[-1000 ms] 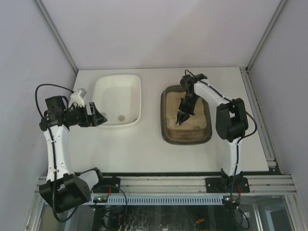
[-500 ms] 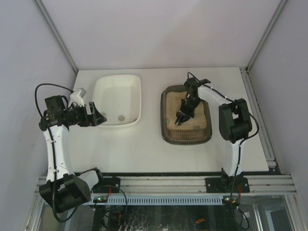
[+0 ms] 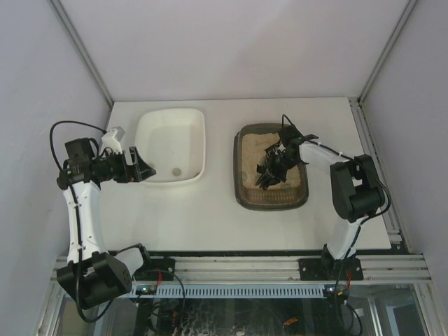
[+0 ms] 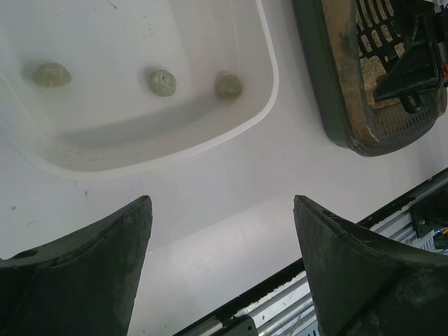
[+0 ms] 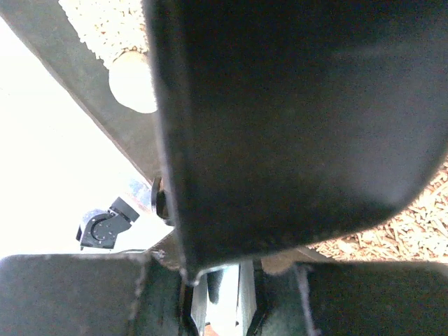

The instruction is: Clean the litter box

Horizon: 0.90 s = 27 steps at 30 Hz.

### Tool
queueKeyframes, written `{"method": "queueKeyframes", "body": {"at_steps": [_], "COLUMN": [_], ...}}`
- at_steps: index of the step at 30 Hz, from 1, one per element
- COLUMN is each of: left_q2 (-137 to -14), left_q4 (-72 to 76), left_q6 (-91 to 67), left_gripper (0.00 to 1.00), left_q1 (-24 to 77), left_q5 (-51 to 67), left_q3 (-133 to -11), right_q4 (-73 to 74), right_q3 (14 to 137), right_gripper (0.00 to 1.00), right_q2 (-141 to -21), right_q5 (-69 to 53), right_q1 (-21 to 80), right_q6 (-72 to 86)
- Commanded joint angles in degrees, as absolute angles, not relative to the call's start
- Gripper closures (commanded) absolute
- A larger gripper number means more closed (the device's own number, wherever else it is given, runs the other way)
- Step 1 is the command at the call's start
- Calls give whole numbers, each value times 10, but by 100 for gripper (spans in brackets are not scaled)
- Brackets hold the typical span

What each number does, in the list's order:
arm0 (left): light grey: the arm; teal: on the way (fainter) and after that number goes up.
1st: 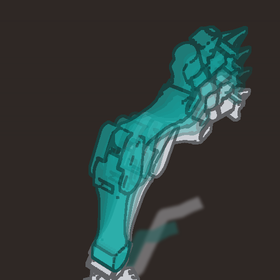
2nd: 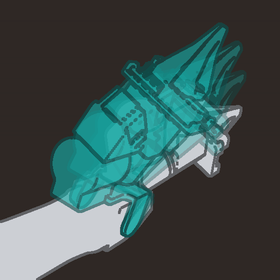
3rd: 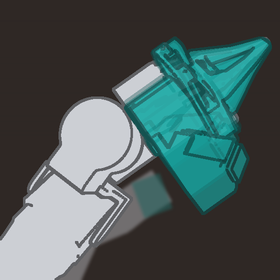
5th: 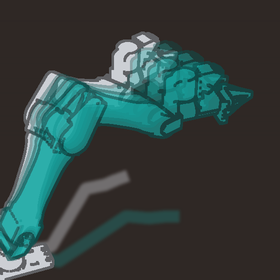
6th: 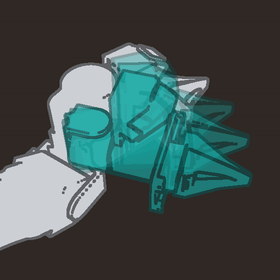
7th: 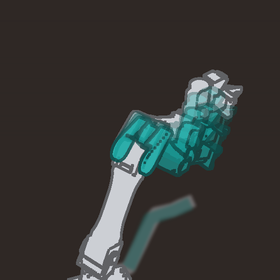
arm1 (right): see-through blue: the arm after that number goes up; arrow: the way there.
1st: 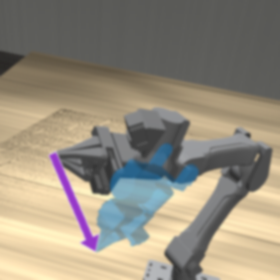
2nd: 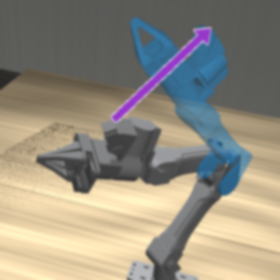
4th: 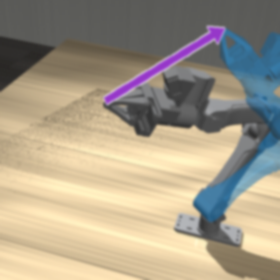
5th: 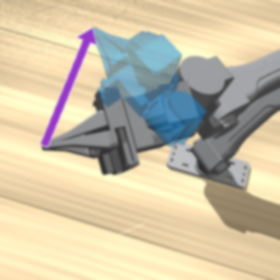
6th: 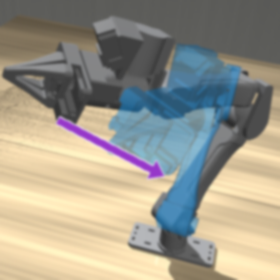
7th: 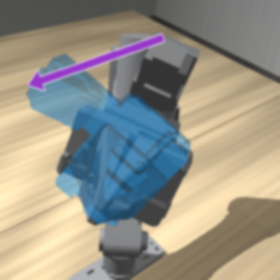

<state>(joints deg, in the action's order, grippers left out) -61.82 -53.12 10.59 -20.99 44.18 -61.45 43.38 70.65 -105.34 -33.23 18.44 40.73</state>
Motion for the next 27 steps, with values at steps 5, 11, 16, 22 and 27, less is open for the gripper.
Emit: {"method": "queueKeyframes", "body": {"at_steps": [5, 11, 16, 22, 27], "left_q2": [-607, -607, -608, -616, -611], "left_q4": [-512, -525, -530, -536, -536], "left_q6": [103, 121, 130, 135, 137], "left_gripper": [14, 14, 14, 14, 14], "left_q1": [-206, -204, -203, -200, -196], "left_q5": [463, 456, 454, 437, 439], "left_q3": [-618, -615, -614, -609, -583], "right_q4": [338, 284, 240, 170, 101], "right_q3": [640, 587, 544, 482, 438], "right_gripper": [100, 100, 100, 100, 100], "right_q2": [-993, -982, -958, -909, -870], "right_q5": [-341, -398, -428, -452, -504], "right_q1": [181, 149, 128, 109, 104], "right_q6": [432, 434, 434, 445, 448]}}
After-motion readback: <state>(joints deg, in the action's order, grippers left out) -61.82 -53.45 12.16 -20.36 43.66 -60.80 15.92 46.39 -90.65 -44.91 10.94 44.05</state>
